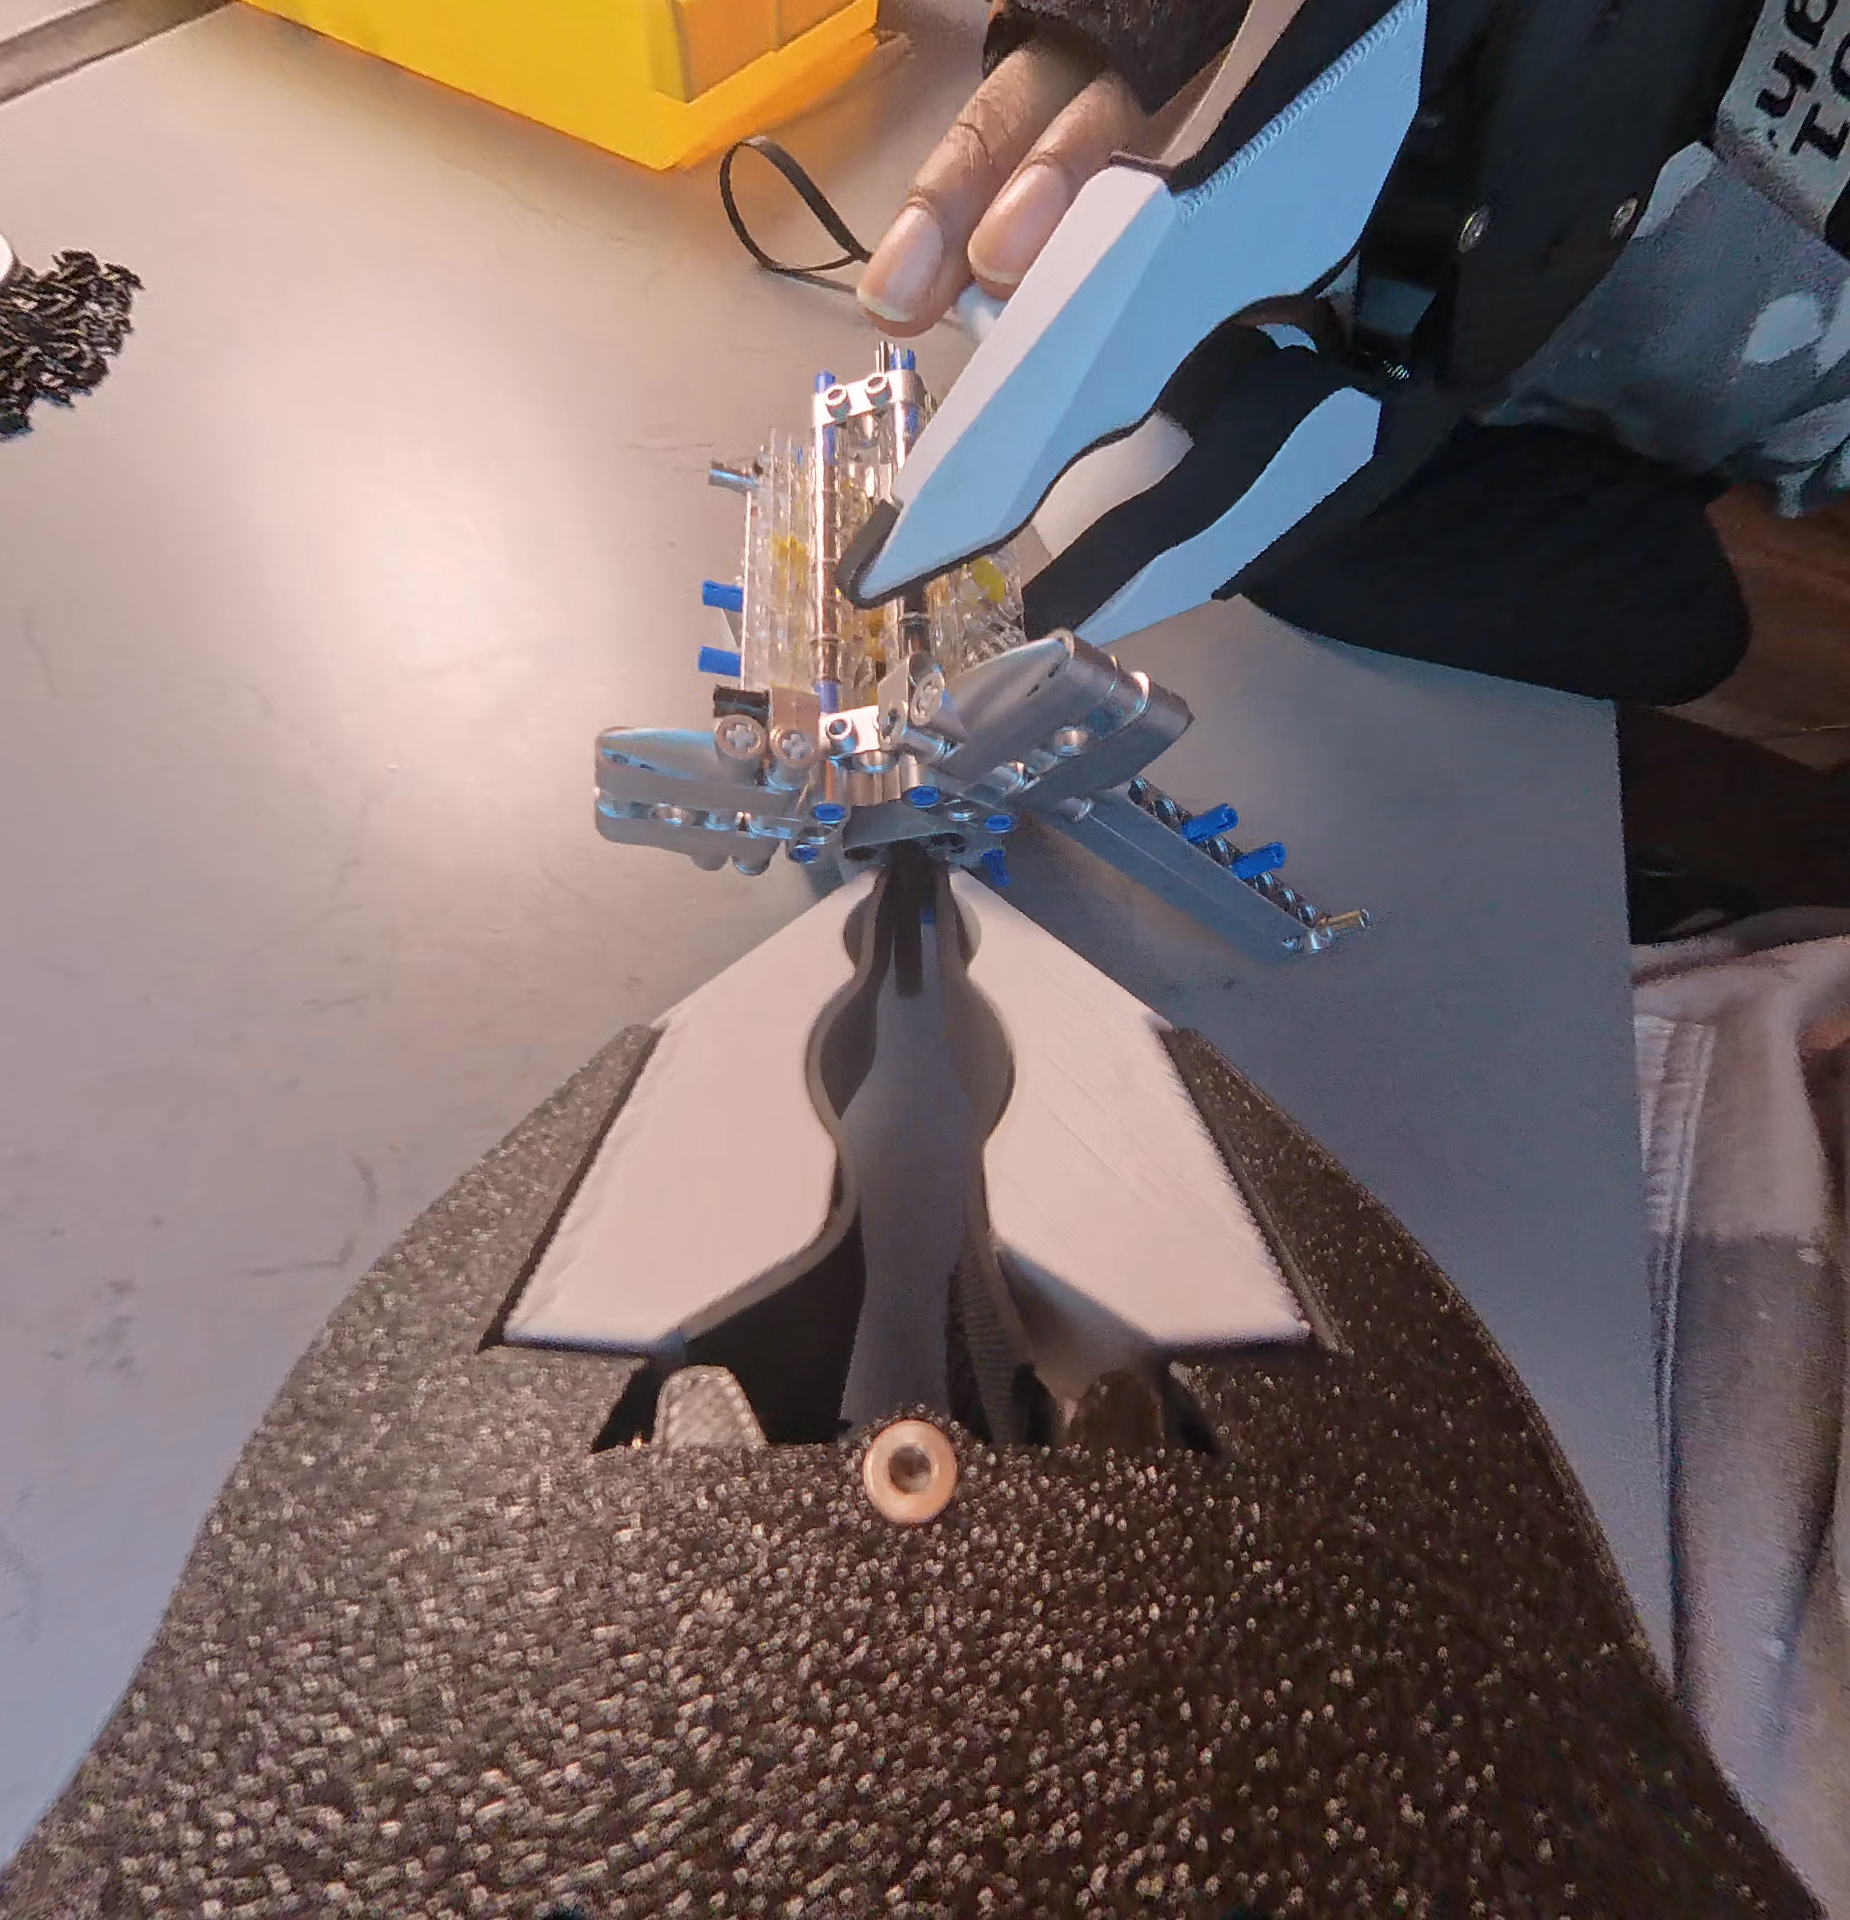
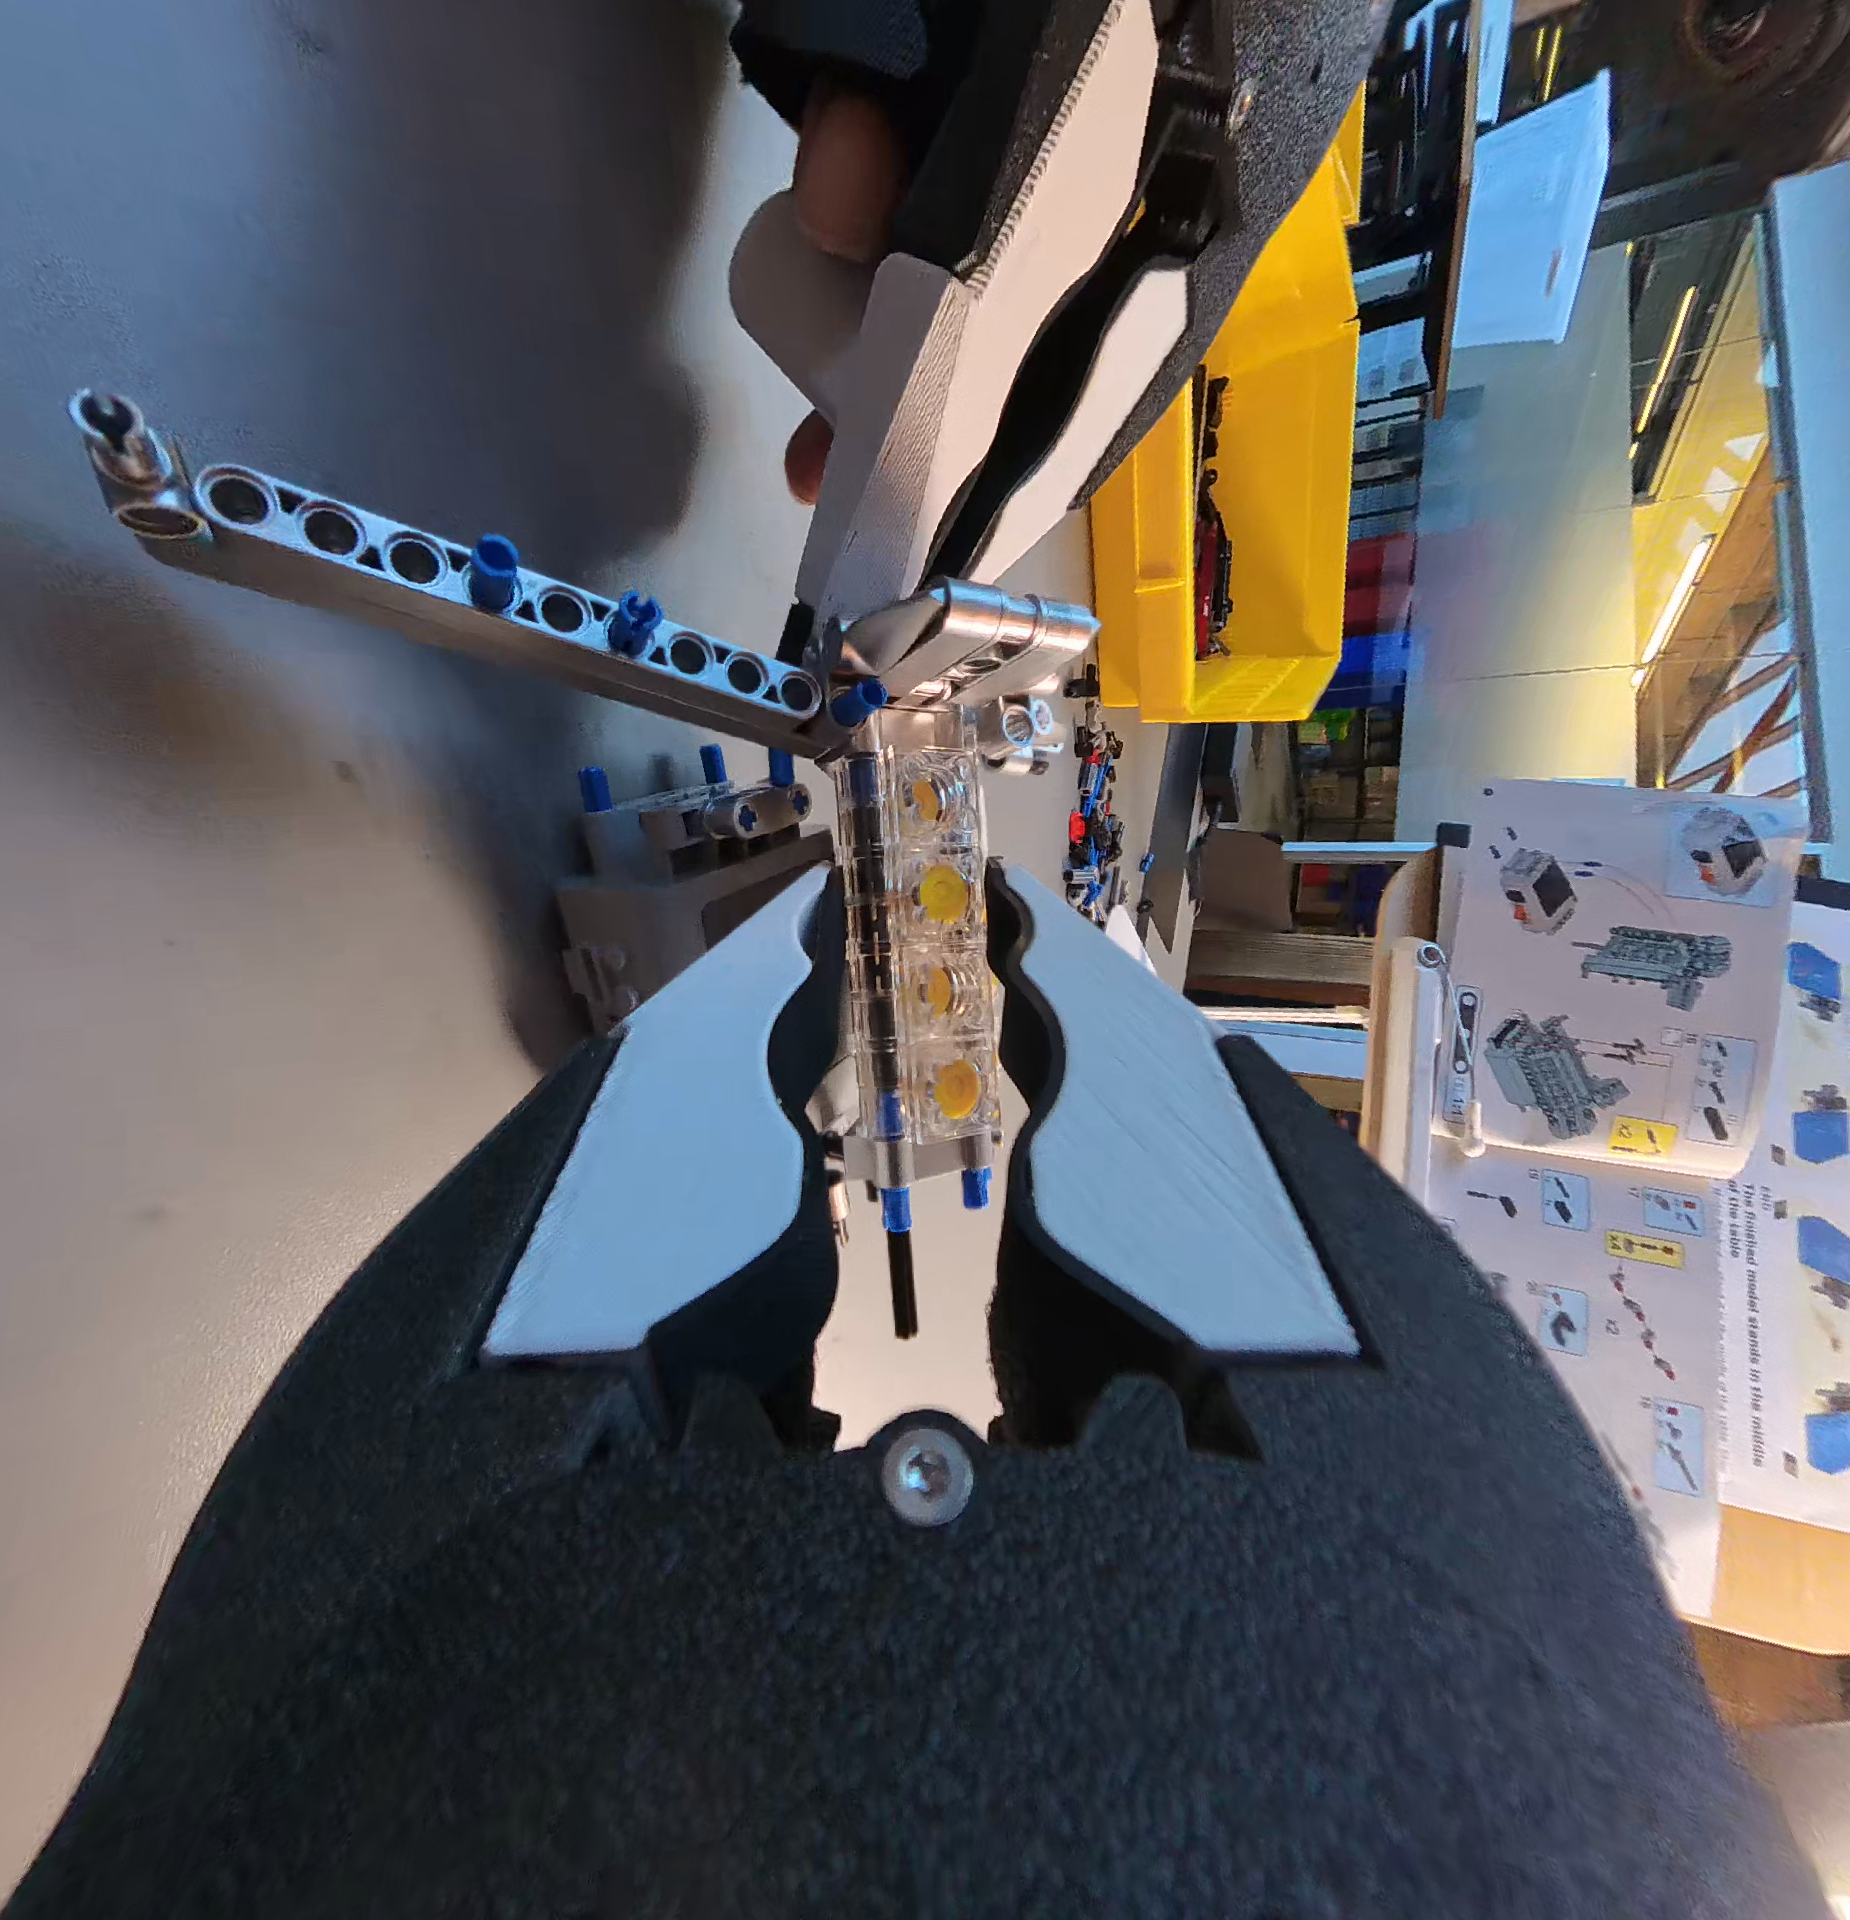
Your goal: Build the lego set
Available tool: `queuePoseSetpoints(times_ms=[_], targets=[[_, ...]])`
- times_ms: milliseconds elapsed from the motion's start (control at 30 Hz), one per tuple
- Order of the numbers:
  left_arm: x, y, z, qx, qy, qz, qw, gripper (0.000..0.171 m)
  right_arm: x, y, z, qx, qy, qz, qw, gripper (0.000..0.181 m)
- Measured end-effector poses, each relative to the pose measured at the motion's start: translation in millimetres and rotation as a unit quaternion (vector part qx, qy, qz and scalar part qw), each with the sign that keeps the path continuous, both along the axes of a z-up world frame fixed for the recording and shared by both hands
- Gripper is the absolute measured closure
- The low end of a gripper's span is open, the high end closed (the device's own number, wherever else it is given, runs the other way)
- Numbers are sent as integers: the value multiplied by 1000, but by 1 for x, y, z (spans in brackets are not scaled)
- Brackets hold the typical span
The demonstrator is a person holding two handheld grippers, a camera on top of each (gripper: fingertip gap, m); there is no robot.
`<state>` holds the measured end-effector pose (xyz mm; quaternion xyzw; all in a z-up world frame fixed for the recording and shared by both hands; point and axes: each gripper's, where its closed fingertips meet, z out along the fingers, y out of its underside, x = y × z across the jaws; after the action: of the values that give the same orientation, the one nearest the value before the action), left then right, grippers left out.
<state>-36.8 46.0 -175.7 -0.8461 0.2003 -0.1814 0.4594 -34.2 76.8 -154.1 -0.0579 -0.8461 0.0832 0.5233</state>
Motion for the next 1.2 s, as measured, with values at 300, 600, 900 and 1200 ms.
queuePoseSetpoints(times_ms=[300, 600, 900, 1200], targets=[[0, 3, -1, 13, 28, 45, 998, 168, 12, 14, 4, -169, -38, -45, 984, 129], [2, 4, -10, -3, 54, 45, 998, 167, 37, 60, -46, -345, -235, -177, 891, 104], [7, 4, -14, -8, 78, 45, 996, 166, 51, 50, -44, -424, -259, -189, 847, 139], [9, 3, -12, -6, 61, 36, 997, 168, 43, 47, -49, -449, -232, -254, 825, 134]])
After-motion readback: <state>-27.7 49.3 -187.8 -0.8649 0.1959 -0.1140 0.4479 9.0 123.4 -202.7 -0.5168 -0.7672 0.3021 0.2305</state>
